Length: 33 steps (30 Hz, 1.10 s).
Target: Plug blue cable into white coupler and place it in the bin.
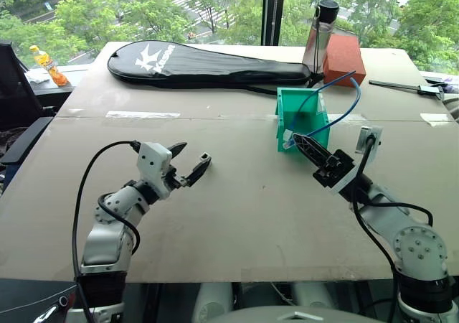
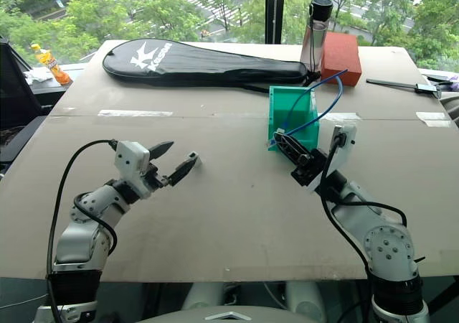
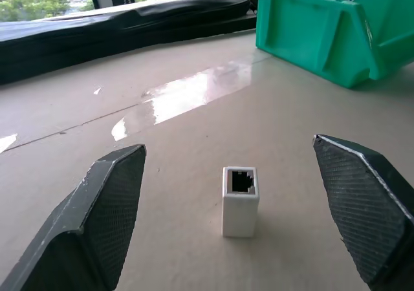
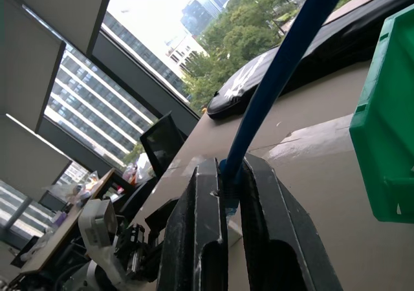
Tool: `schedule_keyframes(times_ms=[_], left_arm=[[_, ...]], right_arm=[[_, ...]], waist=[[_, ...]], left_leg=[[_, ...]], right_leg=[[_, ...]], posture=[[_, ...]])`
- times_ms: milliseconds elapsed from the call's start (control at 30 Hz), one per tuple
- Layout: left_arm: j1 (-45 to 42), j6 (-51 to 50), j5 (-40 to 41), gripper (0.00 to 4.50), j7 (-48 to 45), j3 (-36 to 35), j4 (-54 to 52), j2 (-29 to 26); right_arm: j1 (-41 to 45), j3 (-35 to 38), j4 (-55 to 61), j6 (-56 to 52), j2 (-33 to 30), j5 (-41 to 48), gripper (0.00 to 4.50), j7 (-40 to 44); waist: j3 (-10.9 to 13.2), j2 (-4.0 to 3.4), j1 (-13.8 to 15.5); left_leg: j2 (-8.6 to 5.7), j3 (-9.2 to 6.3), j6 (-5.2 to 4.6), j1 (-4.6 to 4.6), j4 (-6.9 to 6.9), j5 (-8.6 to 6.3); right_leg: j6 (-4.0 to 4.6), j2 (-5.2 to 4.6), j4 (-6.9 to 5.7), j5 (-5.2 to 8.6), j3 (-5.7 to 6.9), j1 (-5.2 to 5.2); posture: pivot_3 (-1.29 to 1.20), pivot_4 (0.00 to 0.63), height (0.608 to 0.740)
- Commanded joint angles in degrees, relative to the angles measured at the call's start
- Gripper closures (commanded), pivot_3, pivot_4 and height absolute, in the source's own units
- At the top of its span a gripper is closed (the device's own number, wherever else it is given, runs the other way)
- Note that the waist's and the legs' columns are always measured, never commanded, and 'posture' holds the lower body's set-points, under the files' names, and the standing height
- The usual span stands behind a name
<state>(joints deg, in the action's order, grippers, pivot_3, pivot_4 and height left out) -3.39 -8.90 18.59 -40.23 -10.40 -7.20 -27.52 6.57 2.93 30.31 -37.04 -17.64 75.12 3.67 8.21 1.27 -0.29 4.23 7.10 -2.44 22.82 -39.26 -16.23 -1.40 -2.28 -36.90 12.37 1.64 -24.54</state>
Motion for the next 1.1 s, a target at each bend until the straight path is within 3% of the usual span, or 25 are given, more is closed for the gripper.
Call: schedule_keyframes(times_ms=[33, 267, 433, 600, 667, 767, 867, 1100], left_arm=[[-0.72, 1.86, -1.4, 0.27, 0.17, 0.81, 1.02, -0.51], [-4.38, 4.78, -4.89, 0.27, 0.74, 4.35, 8.44, 0.67], [-6.95, 10.21, -6.9, 1.7, -0.79, 6.39, 15.89, 1.4], [-7.63, 12.63, -5.5, 4.03, -3.91, 6.77, 17.99, 1.19], [-7.85, 12.2, -4.2, 4.09, -5.99, 6.87, 17.39, 1.02], [-8.32, 6.41, 1.03, 4.09, -16.19, 9.95, 12.99, -0.9], [-11.46, 4.17, 1.03, 4.09, -20.77, 13.85, 12.76, -0.99], [-22.15, 7.77, -6.02, 4.09, -22.18, 23.68, 20.4, 6.6]], right_arm=[[0.92, 0.27, 0.84, -0.09, 0.1, 0.0, 4.5, 1.36], [-0.29, 0.74, 2.37, -0.11, -0.09, -0.66, 4.5, 1.1], [-1.53, 1.32, 4.04, 0.22, -0.38, -0.73, 4.5, 0.17], [-2.47, 2.15, 5.47, 0.57, -1.22, -0.92, 4.5, -0.36], [-2.45, 2.39, 5.85, 0.61, -1.98, -1.38, 4.5, 0.02], [-0.56, 1.92, 7.4, -0.62, -7.39, -5.13, 4.5, 4.64], [2.31, 0.26, 7.34, -2.25, -13.22, -8.69, 4.5, 9.5], [10.29, -5.62, 3.44, -4.36, -19.68, -17.65, 4.5, 20.05]], waist=[[0.0, 0.0, -0.02], [0.0, 0.0, -0.07], [0.0, 0.0, -0.22], [0.0, 0.0, -0.3], [0.0, 0.0, -0.3], [0.0, 0.0, -0.29], [0.0, 0.0, -0.2], [0.0, 0.02, 0.02]], left_leg=[[0.0, 0.0, 0.0, 0.0, 0.0, 0.0], [-0.01, 0.02, 0.0, 0.0, 0.0, 0.0], [-0.02, 0.03, 0.0, 0.0, 0.03, 0.0], [0.0, 0.05, 0.0, -0.01, 0.03, 0.0], [0.0, 0.05, 0.0, -0.01, 0.03, 0.0], [-0.01, 0.05, -0.01, 0.0, 0.03, -0.01], [-0.01, 0.09, -0.01, 0.01, 0.03, 0.0], [-0.15, 0.05, -0.02, 0.03, -0.01, 0.0]], right_leg=[[0.0, 0.0, 0.0, 0.0, 0.0, 0.0], [0.0, 0.01, -0.01, 0.0, 0.01, -0.01], [0.0, 0.01, -0.01, 0.0, 0.01, -0.02], [0.0, 0.01, -0.01, 0.0, 0.0, -0.02], [0.0, 0.0, -0.01, -0.01, -0.01, -0.02], [0.0, -0.02, -0.01, 0.0, -0.01, -0.02], [0.16, -0.04, 0.0, 0.1, -0.03, -0.05], [0.14, 0.05, -0.01, 0.08, -0.04, -0.04]], posture=[[0.0, 0.15, 0.74], [0.0, 0.15, 0.74], [0.0, 0.15, 0.74], [0.0, 0.15, 0.74], [0.0, 0.15, 0.74], [0.0, 0.15, 0.74], [0.0, 0.15, 0.74], [0.0, 0.15, 0.74]])
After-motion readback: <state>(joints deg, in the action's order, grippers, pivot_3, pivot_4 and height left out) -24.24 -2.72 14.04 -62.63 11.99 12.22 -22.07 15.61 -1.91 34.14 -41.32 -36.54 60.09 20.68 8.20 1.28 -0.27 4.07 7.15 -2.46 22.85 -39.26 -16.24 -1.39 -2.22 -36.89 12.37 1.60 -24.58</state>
